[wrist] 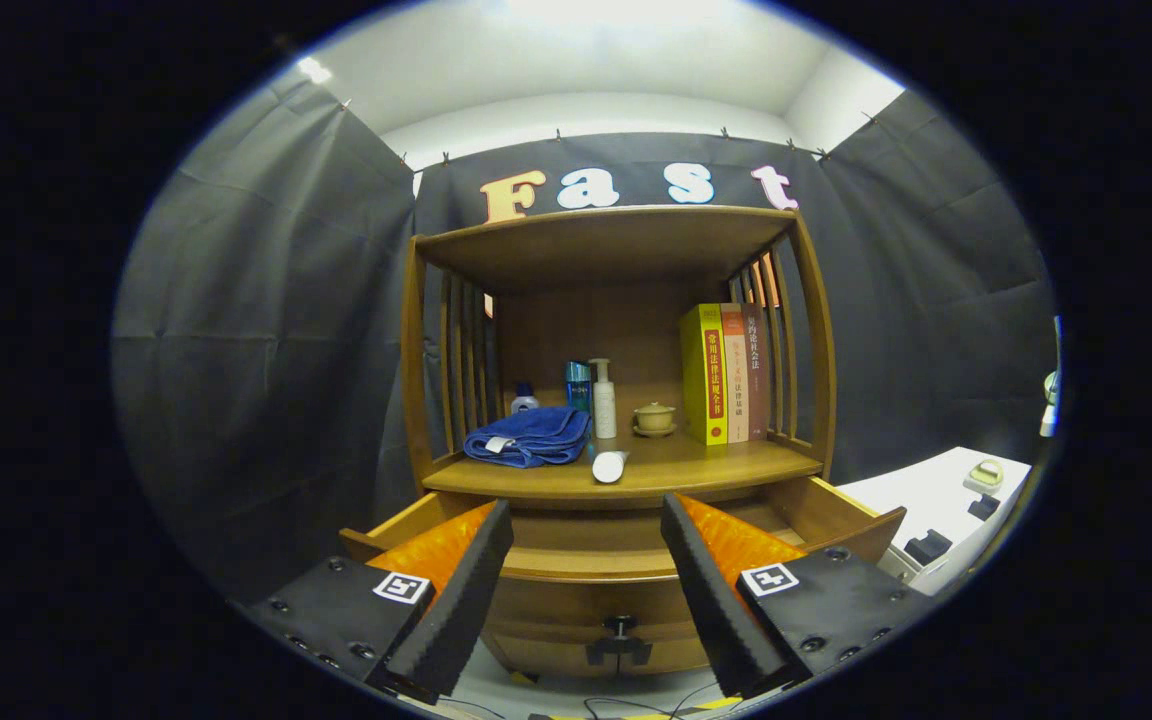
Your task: Pull open the drawer, take out the items inside it, and place them on the countertop above the cabinet.
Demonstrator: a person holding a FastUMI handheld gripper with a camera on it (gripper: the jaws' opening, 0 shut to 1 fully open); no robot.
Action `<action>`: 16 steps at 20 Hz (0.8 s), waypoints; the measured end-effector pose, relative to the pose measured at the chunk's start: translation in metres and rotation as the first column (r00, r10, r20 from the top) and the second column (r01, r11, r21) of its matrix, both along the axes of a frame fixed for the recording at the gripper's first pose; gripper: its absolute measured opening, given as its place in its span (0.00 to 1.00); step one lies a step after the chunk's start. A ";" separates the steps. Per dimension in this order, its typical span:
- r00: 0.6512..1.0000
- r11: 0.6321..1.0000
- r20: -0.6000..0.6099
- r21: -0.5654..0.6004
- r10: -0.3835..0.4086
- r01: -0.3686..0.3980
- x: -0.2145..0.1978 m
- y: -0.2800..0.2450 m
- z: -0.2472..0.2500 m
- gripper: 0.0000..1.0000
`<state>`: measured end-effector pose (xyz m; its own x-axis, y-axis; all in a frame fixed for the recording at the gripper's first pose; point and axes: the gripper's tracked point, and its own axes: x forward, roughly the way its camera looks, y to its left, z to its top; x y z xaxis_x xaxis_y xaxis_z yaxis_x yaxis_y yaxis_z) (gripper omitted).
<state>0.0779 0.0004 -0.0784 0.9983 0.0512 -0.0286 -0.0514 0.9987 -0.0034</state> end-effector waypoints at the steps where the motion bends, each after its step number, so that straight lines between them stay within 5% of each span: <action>1: 1.000 1.000 0.009 -0.002 -0.003 0.003 0.001 -0.001 -0.007 0.97; 16: 0.997 0.999 -0.072 0.049 -0.016 0.019 0.014 -0.007 -0.099 0.97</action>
